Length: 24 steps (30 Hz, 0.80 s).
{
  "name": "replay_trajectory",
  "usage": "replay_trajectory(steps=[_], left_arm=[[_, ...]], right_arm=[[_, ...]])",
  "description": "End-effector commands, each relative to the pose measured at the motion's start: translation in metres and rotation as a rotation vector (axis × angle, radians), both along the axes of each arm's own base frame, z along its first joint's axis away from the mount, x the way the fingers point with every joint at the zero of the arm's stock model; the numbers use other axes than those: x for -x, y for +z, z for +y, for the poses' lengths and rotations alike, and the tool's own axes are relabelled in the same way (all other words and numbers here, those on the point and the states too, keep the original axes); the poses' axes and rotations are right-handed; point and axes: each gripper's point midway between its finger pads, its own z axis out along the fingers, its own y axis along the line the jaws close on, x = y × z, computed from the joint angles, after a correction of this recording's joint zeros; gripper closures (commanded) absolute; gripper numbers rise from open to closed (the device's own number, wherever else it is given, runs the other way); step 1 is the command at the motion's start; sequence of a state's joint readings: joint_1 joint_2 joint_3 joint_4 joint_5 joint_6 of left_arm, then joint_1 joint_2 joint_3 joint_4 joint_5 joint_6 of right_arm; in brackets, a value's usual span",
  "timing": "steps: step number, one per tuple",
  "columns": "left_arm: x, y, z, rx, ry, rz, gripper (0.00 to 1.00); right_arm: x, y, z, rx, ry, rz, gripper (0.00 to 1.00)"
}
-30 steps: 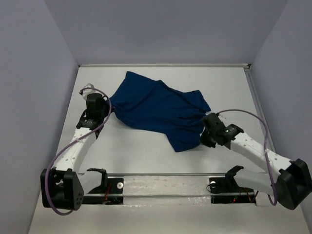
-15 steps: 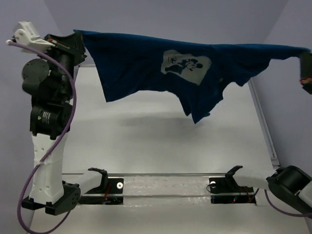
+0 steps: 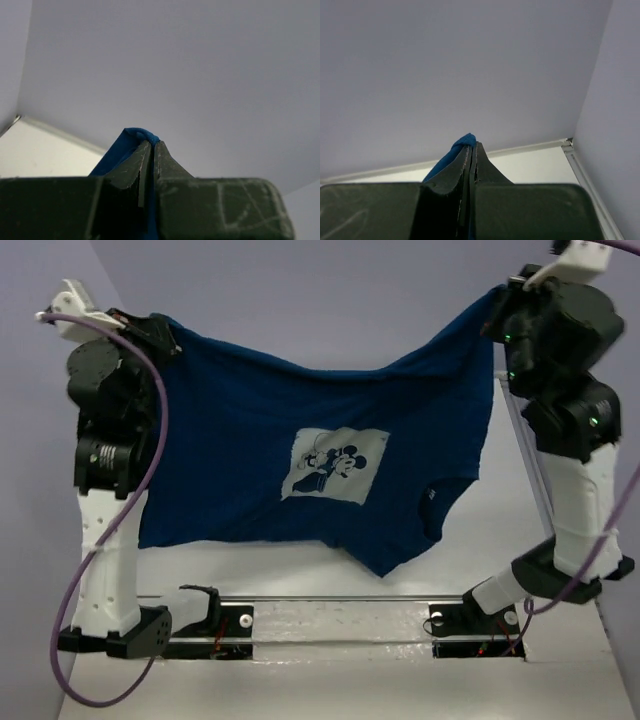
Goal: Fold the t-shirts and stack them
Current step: Flatten out the tshirt
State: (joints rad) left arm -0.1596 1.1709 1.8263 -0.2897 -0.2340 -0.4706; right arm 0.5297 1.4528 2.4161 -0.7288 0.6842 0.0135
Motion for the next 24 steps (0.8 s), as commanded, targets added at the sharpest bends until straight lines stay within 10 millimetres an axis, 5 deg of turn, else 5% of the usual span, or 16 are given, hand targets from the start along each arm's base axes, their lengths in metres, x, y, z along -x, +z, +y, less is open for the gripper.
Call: replay_trajectory(steps=[1, 5, 8, 9, 11, 12, 13, 16, 17, 20, 24], left_arm=[[-0.061, -0.076, 0.0, -0.014, 0.008, 0.178, 1.0], [-0.103, -0.118, 0.004, -0.026, 0.022, 0.266, 1.0], [-0.148, -0.138, -0.004, -0.016, -0.018, 0.326, 1.0], [-0.171, -0.161, -0.008, -0.014, -0.027, 0.38, 1.0], [-0.183, -0.13, -0.012, 0.002, -0.042, 0.335, 1.0], [-0.2, -0.139, -0.01, 0.009, -0.042, 0.359, 1.0], [-0.197, -0.101, -0.011, 0.02, -0.052, 0.281, 1.0], [-0.199, -0.066, -0.018, 0.05, -0.088, 0.195, 1.0], [-0.19, -0.037, -0.012, 0.061, -0.084, 0.124, 1.0], [-0.184, -0.019, -0.002, 0.08, -0.093, 0.059, 1.0], [-0.177, -0.027, 0.016, 0.068, -0.061, 0.073, 1.0]], right_arm=[[-0.052, 0.006, -0.016, 0.045, 0.009, -0.04, 1.0], [-0.116, -0.033, -0.031, 0.005, 0.044, 0.046, 1.0], [-0.175, -0.06, -0.047, -0.057, 0.046, 0.083, 1.0], [-0.204, -0.079, -0.053, -0.093, 0.041, 0.103, 1.0], [-0.206, -0.056, -0.066, -0.132, 0.056, 0.016, 1.0], [-0.206, -0.041, -0.069, -0.136, 0.055, -0.042, 1.0], [-0.199, -0.024, -0.069, -0.135, 0.062, -0.094, 1.0], [-0.169, 0.03, -0.071, -0.119, 0.072, -0.271, 1.0], [-0.157, 0.047, -0.071, -0.104, 0.074, -0.327, 1.0], [-0.137, 0.064, -0.072, -0.072, 0.064, -0.368, 1.0], [-0.139, 0.041, -0.073, -0.033, 0.051, -0.273, 1.0]])
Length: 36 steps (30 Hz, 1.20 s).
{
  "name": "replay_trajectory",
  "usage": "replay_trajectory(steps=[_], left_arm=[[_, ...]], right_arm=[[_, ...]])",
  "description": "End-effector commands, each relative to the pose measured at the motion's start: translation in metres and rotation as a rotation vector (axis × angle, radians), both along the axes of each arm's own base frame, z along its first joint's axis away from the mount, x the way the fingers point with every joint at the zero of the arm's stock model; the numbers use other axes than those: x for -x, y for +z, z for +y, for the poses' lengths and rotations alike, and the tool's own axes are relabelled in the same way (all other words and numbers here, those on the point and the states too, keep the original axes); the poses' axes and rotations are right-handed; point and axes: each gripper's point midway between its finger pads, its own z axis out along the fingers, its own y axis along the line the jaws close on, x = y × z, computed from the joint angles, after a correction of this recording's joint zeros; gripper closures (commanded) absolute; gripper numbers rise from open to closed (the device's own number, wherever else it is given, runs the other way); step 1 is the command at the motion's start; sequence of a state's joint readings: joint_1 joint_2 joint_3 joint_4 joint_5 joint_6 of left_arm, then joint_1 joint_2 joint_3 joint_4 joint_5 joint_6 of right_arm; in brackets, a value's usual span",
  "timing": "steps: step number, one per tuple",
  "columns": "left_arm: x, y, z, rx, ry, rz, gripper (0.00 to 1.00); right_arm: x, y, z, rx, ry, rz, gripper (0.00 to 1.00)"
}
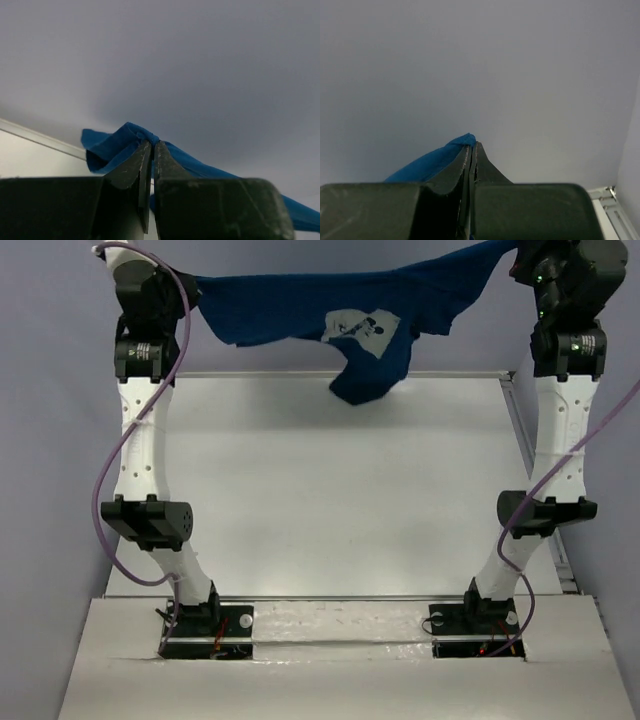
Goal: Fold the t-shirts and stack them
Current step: Flatten out the tshirt
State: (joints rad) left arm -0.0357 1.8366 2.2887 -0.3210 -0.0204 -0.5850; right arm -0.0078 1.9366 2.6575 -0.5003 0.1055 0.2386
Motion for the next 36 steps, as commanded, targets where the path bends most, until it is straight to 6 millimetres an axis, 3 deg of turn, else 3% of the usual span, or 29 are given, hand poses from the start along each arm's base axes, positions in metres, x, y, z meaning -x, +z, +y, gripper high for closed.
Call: replay_trajectory(steps=[1, 2, 3, 4, 5, 6, 7, 8, 9, 10, 11, 12, 13, 14, 15, 17, 18, 19, 21, 24, 25, 26, 29, 32, 33, 36], left_arm=[[0.029, 0.039, 0.026, -0.007, 0.051, -0.114, 1.0], [0.029, 0.033, 0.027, -0.02, 0.055, -0.103, 1.0], [0.031, 0.027, 0.028, -0.034, 0.058, -0.088, 1.0], [0.043, 0.031, 0.029, -0.049, 0.062, -0.094, 1.0], [0.037, -0.005, 0.033, -0.082, 0.079, -0.037, 1.0], [0.043, -0.017, 0.035, -0.092, 0.088, -0.033, 1.0], [0.071, -0.006, 0.036, -0.096, 0.097, -0.086, 1.0], [0.067, -0.06, 0.043, -0.096, 0.112, -0.023, 1.0], [0.085, -0.099, 0.048, -0.096, 0.126, 0.038, 1.0], [0.095, -0.08, 0.049, -0.096, 0.135, -0.016, 1.0], [0.098, -0.13, 0.051, -0.103, 0.142, 0.064, 1.0], [0.11, -0.138, 0.052, -0.108, 0.149, 0.065, 1.0], [0.118, -0.185, 0.054, -0.11, 0.158, 0.151, 1.0], [0.124, -0.201, 0.055, -0.111, 0.162, 0.169, 1.0], [0.13, -0.216, 0.055, -0.113, 0.164, 0.189, 1.0], [0.147, -0.257, 0.053, -0.119, 0.151, 0.251, 0.99], [0.153, -0.262, 0.052, -0.12, 0.144, 0.252, 0.98], [0.162, -0.288, 0.05, -0.112, 0.136, 0.306, 0.96], [0.172, -0.306, 0.049, -0.112, 0.133, 0.342, 0.92], [0.19, -0.343, 0.05, -0.109, 0.141, 0.447, 0.91], [0.196, -0.355, 0.05, -0.107, 0.14, 0.477, 0.91], [0.202, -0.364, 0.05, -0.101, 0.139, 0.513, 0.91], [0.221, -0.385, 0.051, -0.057, 0.169, 0.621, 0.91], [0.237, -0.395, 0.047, -0.023, 0.171, 0.669, 0.91], [0.24, -0.39, 0.047, -0.02, 0.17, 0.648, 0.91], [0.25, -0.394, 0.052, -0.025, 0.205, 0.675, 0.91]], right_arm=[[0.063, 0.074, -0.003, 0.061, -0.006, -0.203, 1.0], [0.063, 0.068, 0.0, 0.071, 0.012, -0.182, 1.0], [0.079, 0.072, 0.004, 0.079, 0.03, -0.183, 1.0], [0.067, 0.04, 0.008, 0.081, 0.056, -0.088, 1.0], [0.07, 0.025, 0.02, 0.096, 0.122, -0.053, 1.0], [0.099, 0.031, 0.025, 0.103, 0.148, -0.073, 1.0], [0.105, 0.023, 0.031, 0.109, 0.181, -0.08, 1.0], [0.089, -0.042, 0.041, 0.107, 0.247, 0.056, 1.0], [0.118, -0.042, 0.045, 0.12, 0.261, 0.03, 1.0], [0.122, -0.068, 0.045, 0.11, 0.265, 0.079, 1.0], [0.118, -0.139, 0.048, 0.085, 0.29, 0.222, 1.0], [0.125, -0.167, 0.049, 0.083, 0.301, 0.266, 1.0], [0.143, -0.184, 0.049, 0.078, 0.298, 0.284, 1.0], [0.148, -0.214, 0.049, 0.06, 0.301, 0.343, 1.0], [0.156, -0.275, 0.05, 0.041, 0.306, 0.465, 1.0], [0.174, -0.317, 0.043, 0.014, 0.266, 0.559, 1.0], [0.187, -0.356, 0.044, -0.022, 0.262, 0.666, 1.0], [0.197, -0.364, 0.044, -0.052, 0.255, 0.682, 1.0], [0.217, -0.399, 0.051, -0.161, 0.258, 0.811, 1.0], [0.241, -0.434, 0.062, -0.267, 0.276, 0.962, 1.0], [0.258, -0.454, 0.068, -0.308, 0.292, 1.038, 1.0], [0.265, -0.456, 0.077, -0.317, 0.316, 1.051, 1.0], [0.277, -0.435, 0.089, -0.409, 0.351, 1.052, 1.0], [0.306, -0.44, 0.104, -0.499, 0.409, 1.134, 1.0], [0.317, -0.443, 0.104, -0.502, 0.404, 1.153, 1.0], [0.319, -0.432, 0.103, -0.479, 0.412, 1.085, 1.0]])
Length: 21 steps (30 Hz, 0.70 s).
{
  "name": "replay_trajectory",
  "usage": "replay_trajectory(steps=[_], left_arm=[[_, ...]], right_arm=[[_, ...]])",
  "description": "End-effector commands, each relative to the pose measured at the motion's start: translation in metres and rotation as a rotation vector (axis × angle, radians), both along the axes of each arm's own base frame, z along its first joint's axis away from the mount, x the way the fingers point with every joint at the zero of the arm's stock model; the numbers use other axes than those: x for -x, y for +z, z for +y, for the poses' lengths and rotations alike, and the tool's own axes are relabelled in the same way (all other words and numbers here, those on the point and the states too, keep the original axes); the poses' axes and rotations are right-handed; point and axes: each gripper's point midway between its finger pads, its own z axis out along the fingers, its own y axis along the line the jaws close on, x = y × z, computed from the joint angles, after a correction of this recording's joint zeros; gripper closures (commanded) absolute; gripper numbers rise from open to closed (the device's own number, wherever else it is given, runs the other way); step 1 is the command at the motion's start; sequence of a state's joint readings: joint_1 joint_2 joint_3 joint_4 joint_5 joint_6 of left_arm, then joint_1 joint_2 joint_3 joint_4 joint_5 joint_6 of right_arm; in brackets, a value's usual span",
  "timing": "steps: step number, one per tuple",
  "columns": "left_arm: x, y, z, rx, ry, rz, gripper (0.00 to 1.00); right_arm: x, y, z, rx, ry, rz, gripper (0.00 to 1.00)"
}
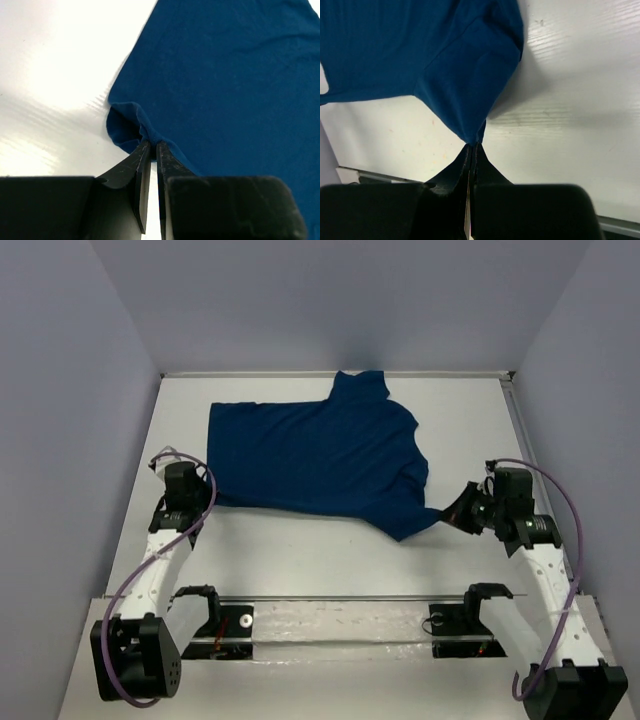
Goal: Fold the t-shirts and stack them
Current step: Flatten out the tshirt, then fold the flattened tshirt in 1/3 of the way
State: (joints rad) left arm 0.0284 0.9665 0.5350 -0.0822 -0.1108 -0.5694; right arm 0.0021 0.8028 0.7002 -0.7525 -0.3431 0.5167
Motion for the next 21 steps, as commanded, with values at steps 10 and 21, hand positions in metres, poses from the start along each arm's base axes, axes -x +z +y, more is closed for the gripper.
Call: replay_trajectory(steps=[10, 21], left_arm=[[-0.011, -0.005, 0.016, -0.004, 0.115, 0.054, 0.98], [-0.059, -0.018, 0.024, -0.01, 0.144, 0.09, 0.99]], right_arm=[[-0.102, 0.044, -0.012, 0.108, 0.015, -0.107, 1.0], [-0.218, 0.026, -0.002, 0.228, 0.096, -0.057, 1.0]])
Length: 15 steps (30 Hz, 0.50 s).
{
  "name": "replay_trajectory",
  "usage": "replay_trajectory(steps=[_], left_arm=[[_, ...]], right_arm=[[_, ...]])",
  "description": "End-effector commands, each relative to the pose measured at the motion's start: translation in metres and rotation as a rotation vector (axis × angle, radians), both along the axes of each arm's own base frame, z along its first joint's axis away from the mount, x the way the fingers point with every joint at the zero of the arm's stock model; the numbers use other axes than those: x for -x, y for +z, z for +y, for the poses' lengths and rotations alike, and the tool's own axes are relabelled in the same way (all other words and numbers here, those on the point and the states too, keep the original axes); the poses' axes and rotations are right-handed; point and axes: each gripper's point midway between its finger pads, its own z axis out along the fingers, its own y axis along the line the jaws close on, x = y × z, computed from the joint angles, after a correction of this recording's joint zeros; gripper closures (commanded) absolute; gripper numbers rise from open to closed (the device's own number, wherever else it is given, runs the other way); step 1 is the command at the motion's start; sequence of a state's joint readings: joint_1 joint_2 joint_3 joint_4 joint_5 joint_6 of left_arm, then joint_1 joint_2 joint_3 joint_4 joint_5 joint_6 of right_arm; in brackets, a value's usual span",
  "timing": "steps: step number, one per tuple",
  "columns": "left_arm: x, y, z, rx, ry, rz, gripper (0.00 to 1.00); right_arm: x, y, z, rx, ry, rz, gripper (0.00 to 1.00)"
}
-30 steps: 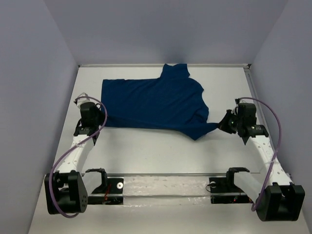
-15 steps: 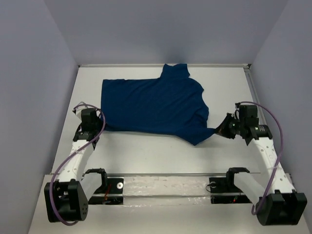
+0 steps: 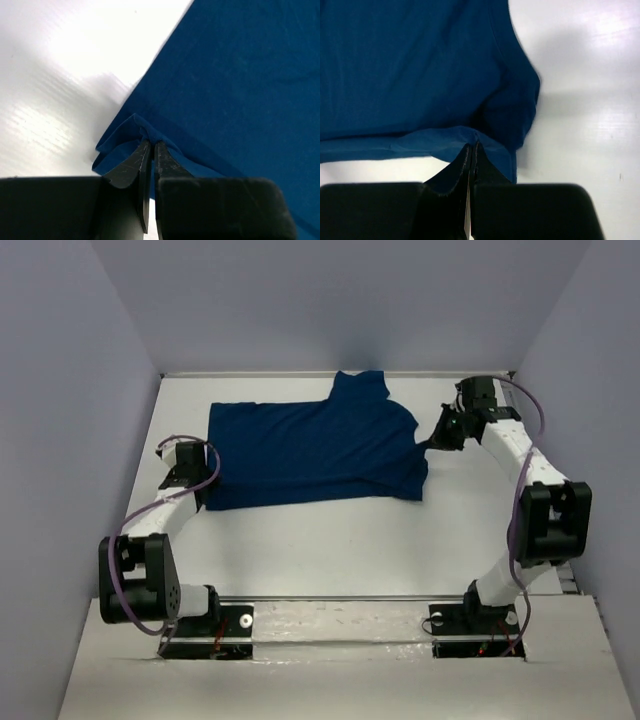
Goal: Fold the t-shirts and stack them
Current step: Fold the flattened tshirt in 1/3 of the way
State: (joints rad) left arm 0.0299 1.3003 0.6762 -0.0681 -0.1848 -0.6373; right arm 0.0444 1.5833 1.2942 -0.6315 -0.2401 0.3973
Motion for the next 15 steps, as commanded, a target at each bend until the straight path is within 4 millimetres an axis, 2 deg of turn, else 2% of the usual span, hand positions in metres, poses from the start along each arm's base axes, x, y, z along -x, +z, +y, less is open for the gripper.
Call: replay_trajectory(steps=[1, 3, 4, 5, 6, 8, 9, 12, 15], left_arm=[[-0.03, 0.01, 0.012, -0.025, 0.036, -0.047, 0.98], [-0.041, 0.012, 0.014, -0.032, 0.042, -0.046, 0.98], [-0.043, 0.002, 0.014, -0.037, 0.036, -0.015, 0.97], [-0.05, 0.005, 0.016, -0.044, 0.037, -0.021, 0.97], [-0.052, -0.005, 0.017, -0.047, 0.039, 0.008, 0.97], [-0.058, -0.01, 0.017, -0.048, 0.035, 0.021, 0.96], [-0.062, -0.014, 0.018, -0.052, 0.037, 0.034, 0.95], [-0.069, -0.02, 0.016, -0.043, 0.03, 0.05, 0.87], [-0.071, -0.013, 0.017, -0.048, 0.03, 0.029, 0.79]], right_arm=[[-0.05, -0.003, 0.006, 0.079, 0.049, -0.045, 1.0], [-0.065, -0.01, 0.005, 0.091, 0.046, -0.041, 1.0], [-0.079, -0.001, 0.01, 0.093, 0.054, -0.076, 1.0], [-0.088, -0.014, 0.009, 0.101, 0.052, -0.054, 1.0], [-0.103, -0.003, 0.01, 0.108, 0.054, -0.094, 1.0], [-0.118, -0.004, 0.008, 0.125, 0.051, -0.1, 1.0], [-0.123, -0.019, 0.01, 0.145, 0.06, -0.069, 1.0], [-0.141, -0.016, 0.011, 0.151, 0.063, -0.089, 0.99], [-0.161, -0.016, 0.016, 0.13, 0.062, -0.134, 0.99]])
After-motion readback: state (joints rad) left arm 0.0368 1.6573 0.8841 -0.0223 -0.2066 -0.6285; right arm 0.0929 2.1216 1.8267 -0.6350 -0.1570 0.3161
